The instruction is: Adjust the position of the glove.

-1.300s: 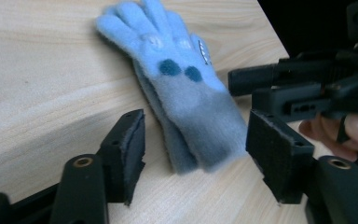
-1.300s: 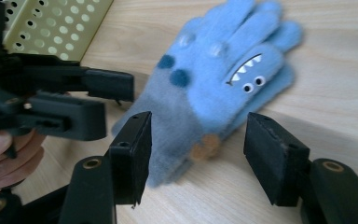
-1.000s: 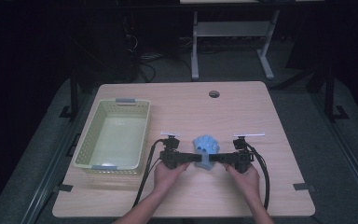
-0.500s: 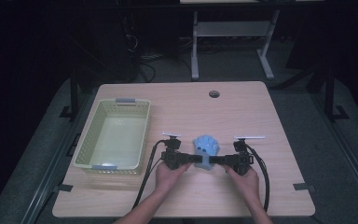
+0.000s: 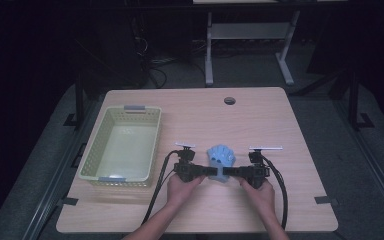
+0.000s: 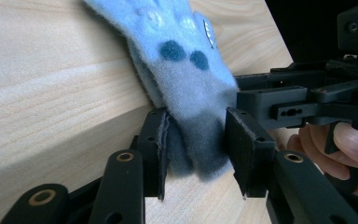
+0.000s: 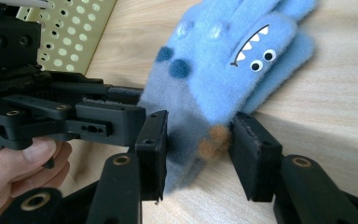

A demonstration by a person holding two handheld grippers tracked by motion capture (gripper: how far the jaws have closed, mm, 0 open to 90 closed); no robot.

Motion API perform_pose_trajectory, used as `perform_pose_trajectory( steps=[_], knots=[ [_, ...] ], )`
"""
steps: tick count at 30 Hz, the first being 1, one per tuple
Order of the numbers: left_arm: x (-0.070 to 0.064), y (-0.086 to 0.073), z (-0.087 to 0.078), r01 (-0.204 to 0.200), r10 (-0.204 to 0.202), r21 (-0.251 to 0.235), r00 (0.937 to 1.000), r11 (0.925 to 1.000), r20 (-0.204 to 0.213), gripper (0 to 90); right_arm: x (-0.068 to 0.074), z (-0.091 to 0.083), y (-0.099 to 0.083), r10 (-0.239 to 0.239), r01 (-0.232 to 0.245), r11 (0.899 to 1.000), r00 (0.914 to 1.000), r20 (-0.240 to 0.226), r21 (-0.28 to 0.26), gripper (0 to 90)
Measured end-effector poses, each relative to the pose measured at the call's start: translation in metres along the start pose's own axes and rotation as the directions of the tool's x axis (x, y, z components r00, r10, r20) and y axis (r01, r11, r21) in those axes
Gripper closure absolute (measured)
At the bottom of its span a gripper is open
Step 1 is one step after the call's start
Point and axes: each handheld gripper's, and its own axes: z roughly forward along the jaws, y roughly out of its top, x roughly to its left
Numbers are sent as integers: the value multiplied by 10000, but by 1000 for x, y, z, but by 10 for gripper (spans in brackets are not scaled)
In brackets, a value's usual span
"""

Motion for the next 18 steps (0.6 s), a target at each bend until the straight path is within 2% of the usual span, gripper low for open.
perform_pose_trajectory(
  steps=[6, 11, 12, 15, 18],
  knots=[
    [1, -1, 1, 66, -67, 46, 9999, 10000, 114, 628, 0, 4, -2, 184, -187, 9997, 9997, -184, -139, 631],
    [4, 0, 2, 338, -342, 98, 9986, 9994, 392, 634, -2, 5, -2, 383, -388, 9991, 9988, -303, -172, 658],
    [5, 0, 3, 441, -443, 50, 9978, 9990, 492, 636, -4, 6, -3, 440, -450, 9988, 9979, -470, -203, 669],
    [5, 0, 5, 393, -394, 25, 9976, 9992, 562, 638, -3, 6, -3, 377, -387, 9991, 9981, -481, -194, 682],
    [8, 2, 6, 535, -543, 132, 9958, 9985, 734, 650, -4, 6, -3, 343, -353, 9993, 9976, -606, -157, 701]
  ],
)
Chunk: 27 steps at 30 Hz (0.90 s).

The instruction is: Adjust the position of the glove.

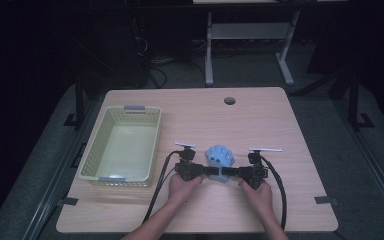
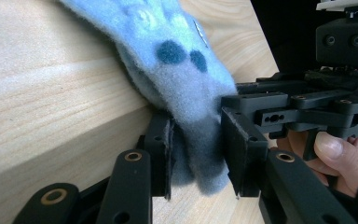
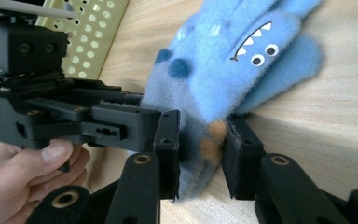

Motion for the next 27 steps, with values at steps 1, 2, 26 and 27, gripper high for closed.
perform_pose_trajectory(
  steps=[1, 2, 26, 27],
  knots=[
    [1, 0, 0, -10, 10, 34, 10000, 10000, 15, 656, 0, 0, 0, -29, 29, 10000, 10000, -4, 4, 707],
    [1, 1, 0, -41, 41, 70, 10000, 10000, 12, 664, 1, 0, 0, -94, 94, 10000, 10000, -1, -23, 713],
    [-9, 5, -23, -277, 288, -325, 9991, 9991, 317, 695, 25, -7, 8, -841, 840, 9962, 9964, -46, -216, 737],
    [-10, 5, -24, -298, 309, -359, 9990, 9989, 311, 695, 27, -7, 9, -869, 868, 9961, 9962, -29, -182, 737]
  ],
)
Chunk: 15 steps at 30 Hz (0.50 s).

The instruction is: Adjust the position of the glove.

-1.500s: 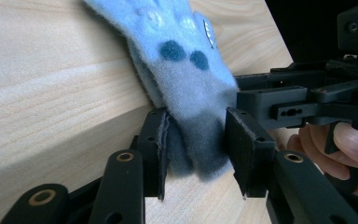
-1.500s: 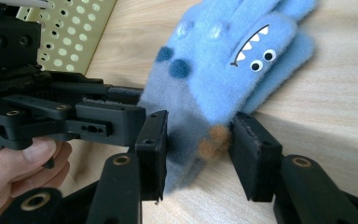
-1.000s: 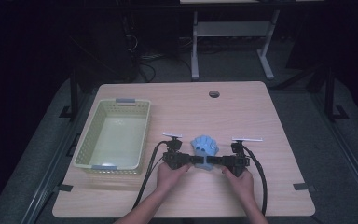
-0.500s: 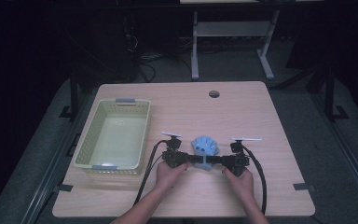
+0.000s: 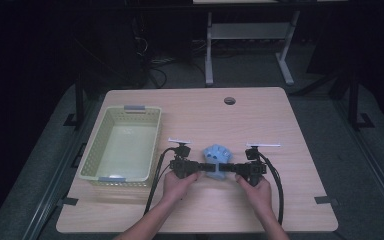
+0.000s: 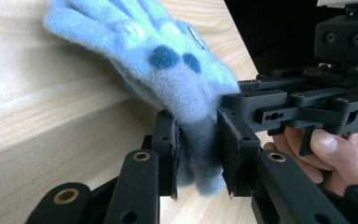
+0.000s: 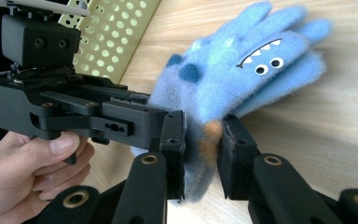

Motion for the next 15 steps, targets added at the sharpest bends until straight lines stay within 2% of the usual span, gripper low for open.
perform_pose_trajectory(
  steps=[2, 9, 15],
  knots=[
    [-2, 1, -3, -84, 84, -33, 10000, 10000, -9, 695, 4, 0, 2, -146, 146, 9999, 9999, 83, -12, 739],
    [-9, 7, -13, -406, 406, -106, 9992, 9991, 8, 694, 14, -4, 7, -260, 259, 9996, 9996, -84, -81, 739],
    [-13, 11, -20, -509, 510, -217, 9987, 9985, 27, 694, 24, -5, 14, -569, 569, 9984, 9984, 60, -50, 739]
  ],
)
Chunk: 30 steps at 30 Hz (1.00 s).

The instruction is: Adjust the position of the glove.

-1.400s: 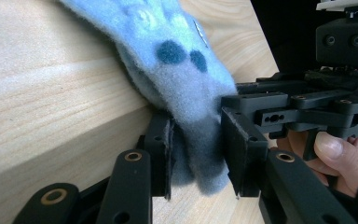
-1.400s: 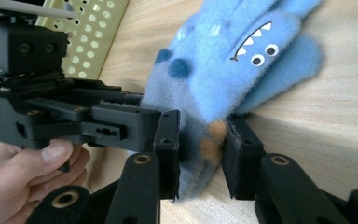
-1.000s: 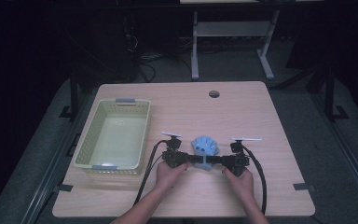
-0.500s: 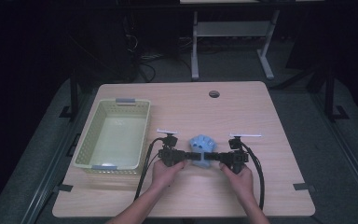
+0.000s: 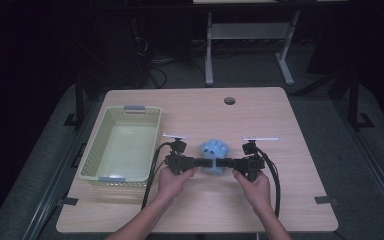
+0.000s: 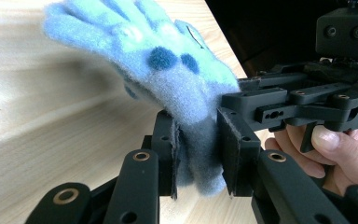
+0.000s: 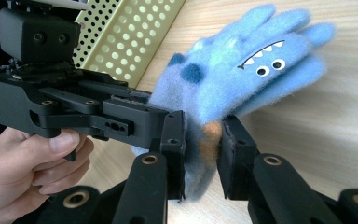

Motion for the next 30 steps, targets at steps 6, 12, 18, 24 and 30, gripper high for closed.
perform_pose_trajectory(
  steps=[6, 12, 18, 24, 30],
  knots=[
    [-6, 5, -8, -300, 299, -106, 9995, 9995, -115, 694, 6, 0, 6, -151, 151, 9999, 9998, -127, 10, 739],
    [-5, 8, -15, -120, 119, -122, 9999, 9999, -87, 694, 13, 2, 12, -275, 275, 9996, 9996, -75, 66, 739],
    [-5, 13, -18, -143, 141, -154, 9998, 9998, -122, 695, 17, 4, 17, -325, 325, 9995, 9995, -34, 46, 739],
    [-4, 13, -22, -192, 190, -227, 9998, 9996, -96, 695, 20, 5, 21, -401, 402, 9991, 9992, -47, 149, 740],
    [-5, 13, -26, -251, 247, -314, 9996, 9992, -131, 694, 24, 7, 23, -484, 484, 9987, 9988, -1, 163, 740]
  ],
)
